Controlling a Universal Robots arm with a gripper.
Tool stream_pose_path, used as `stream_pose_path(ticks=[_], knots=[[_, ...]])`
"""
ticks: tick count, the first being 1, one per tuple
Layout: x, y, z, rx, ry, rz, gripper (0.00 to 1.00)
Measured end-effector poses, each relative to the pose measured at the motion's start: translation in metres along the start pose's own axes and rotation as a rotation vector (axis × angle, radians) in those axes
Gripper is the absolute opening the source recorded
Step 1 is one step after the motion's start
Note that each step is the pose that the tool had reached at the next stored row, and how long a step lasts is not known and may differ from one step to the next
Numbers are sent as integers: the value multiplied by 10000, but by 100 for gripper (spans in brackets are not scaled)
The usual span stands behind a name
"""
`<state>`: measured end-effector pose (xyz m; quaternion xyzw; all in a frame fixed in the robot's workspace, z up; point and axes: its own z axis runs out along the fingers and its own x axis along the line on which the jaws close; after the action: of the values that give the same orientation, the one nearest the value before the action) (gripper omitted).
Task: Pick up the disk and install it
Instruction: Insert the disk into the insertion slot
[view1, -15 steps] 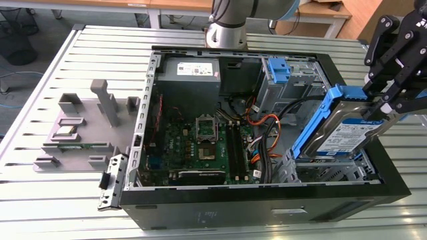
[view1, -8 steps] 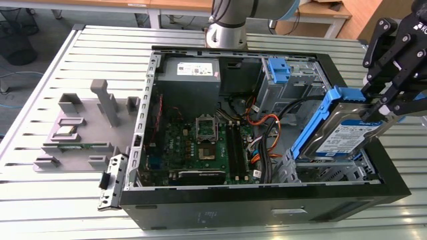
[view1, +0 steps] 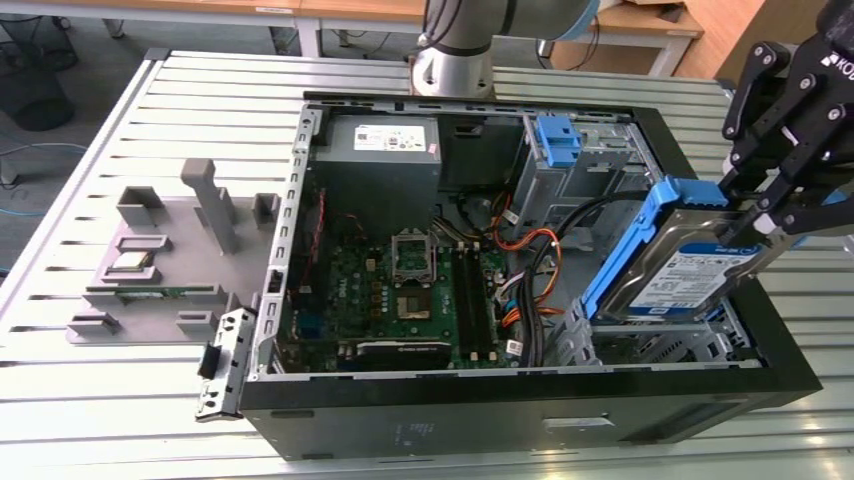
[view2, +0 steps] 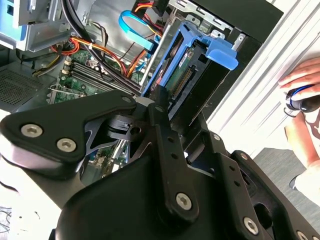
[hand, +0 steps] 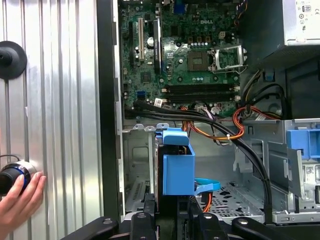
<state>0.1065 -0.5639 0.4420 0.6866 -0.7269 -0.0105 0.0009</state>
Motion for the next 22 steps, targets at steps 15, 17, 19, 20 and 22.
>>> stream_pose_path(ticks=[15,17,19,20,22], knots=[[3,-4,248,0,0,0,35],[4,-5,285,0,0,0,35],[4,-5,322,0,-1,0,35],[5,-6,339,0,0,0,35],[5,-6,375,0,1,0,35]])
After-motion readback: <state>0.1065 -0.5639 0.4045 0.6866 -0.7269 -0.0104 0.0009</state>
